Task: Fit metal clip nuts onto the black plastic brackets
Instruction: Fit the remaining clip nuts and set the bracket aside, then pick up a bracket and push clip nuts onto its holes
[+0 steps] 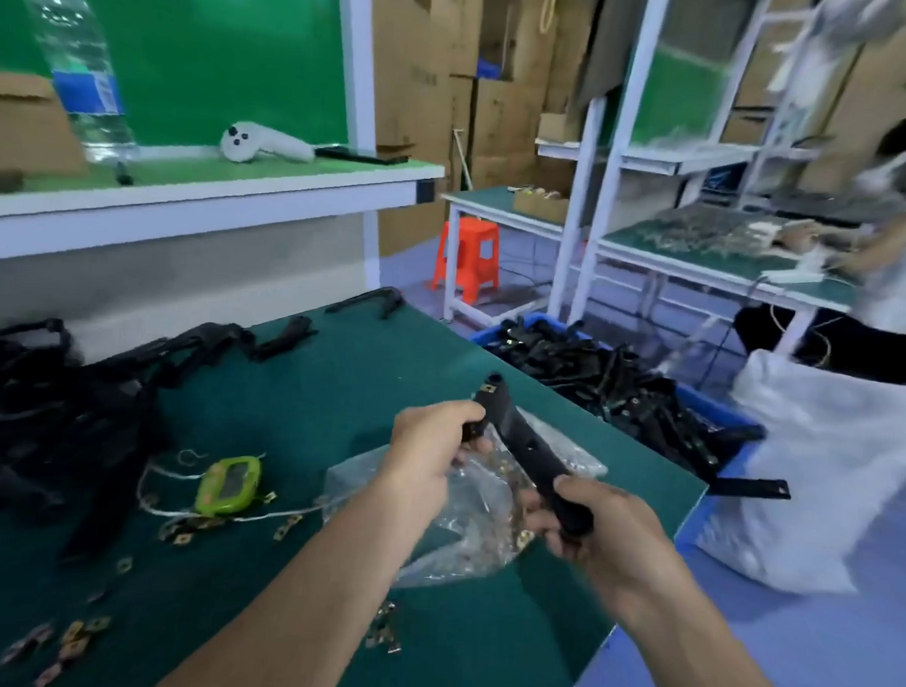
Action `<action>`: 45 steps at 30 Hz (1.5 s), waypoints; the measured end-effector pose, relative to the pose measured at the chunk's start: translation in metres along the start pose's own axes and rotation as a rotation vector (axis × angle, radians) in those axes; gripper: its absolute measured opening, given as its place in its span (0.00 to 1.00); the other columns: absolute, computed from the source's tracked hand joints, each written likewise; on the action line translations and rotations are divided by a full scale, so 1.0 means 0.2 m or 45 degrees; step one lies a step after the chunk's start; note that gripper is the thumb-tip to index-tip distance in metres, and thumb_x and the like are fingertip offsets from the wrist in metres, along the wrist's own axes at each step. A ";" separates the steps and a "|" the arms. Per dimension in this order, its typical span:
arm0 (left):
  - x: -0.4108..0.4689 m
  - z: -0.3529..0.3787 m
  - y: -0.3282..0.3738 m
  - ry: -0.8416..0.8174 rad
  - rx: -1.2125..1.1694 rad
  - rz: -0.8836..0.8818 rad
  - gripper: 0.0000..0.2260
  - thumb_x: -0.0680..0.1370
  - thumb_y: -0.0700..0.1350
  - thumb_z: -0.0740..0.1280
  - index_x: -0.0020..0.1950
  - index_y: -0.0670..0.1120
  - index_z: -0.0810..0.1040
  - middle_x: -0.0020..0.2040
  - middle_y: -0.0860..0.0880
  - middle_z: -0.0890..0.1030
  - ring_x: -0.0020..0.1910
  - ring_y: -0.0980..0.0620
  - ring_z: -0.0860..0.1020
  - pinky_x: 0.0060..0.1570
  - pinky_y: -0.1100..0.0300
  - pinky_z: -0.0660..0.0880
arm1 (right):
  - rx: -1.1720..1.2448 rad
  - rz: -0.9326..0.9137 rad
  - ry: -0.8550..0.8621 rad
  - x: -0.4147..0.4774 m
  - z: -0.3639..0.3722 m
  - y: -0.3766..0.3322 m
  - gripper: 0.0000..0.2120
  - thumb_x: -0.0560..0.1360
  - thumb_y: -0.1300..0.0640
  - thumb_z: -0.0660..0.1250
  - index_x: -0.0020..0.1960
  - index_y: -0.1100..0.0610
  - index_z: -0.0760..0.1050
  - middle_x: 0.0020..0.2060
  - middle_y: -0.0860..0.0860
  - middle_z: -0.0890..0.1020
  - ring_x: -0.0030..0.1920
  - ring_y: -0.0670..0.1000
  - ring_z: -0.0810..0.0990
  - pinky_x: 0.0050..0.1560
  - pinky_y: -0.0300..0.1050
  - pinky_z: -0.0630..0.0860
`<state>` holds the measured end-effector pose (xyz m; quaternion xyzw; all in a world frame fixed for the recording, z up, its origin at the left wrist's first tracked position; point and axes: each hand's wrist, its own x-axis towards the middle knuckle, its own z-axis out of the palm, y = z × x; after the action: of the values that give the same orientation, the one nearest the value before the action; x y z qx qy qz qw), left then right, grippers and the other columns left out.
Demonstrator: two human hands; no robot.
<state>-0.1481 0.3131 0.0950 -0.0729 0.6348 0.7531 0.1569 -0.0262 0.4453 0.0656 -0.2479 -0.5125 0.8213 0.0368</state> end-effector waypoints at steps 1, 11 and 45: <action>0.04 0.09 -0.01 -0.034 -0.011 -0.075 0.03 0.75 0.36 0.70 0.41 0.39 0.80 0.28 0.42 0.81 0.20 0.51 0.75 0.18 0.67 0.62 | 0.046 0.038 0.041 0.01 -0.06 -0.02 0.11 0.80 0.64 0.62 0.58 0.69 0.76 0.44 0.64 0.85 0.30 0.52 0.81 0.25 0.40 0.74; 0.19 0.42 0.17 -0.495 -0.046 -0.176 0.23 0.82 0.46 0.69 0.76 0.44 0.69 0.77 0.41 0.69 0.75 0.45 0.69 0.68 0.47 0.74 | -0.048 0.077 0.353 0.63 -0.08 -0.45 0.11 0.79 0.60 0.67 0.58 0.64 0.71 0.47 0.61 0.76 0.46 0.59 0.79 0.46 0.51 0.79; -0.30 -1.93 -0.20 0.399 1.319 0.226 0.16 0.70 0.55 0.75 0.58 0.59 0.85 0.72 0.57 0.75 0.70 0.56 0.70 0.67 0.62 0.65 | -2.226 -0.757 -0.772 0.46 2.34 0.95 0.17 0.77 0.44 0.69 0.61 0.51 0.74 0.51 0.51 0.82 0.52 0.57 0.80 0.63 0.55 0.71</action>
<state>-0.1129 -0.0667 0.0057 -0.0435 0.9421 0.3324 0.0119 -0.2775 -0.0010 0.0332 0.1739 -0.9712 0.1370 -0.0879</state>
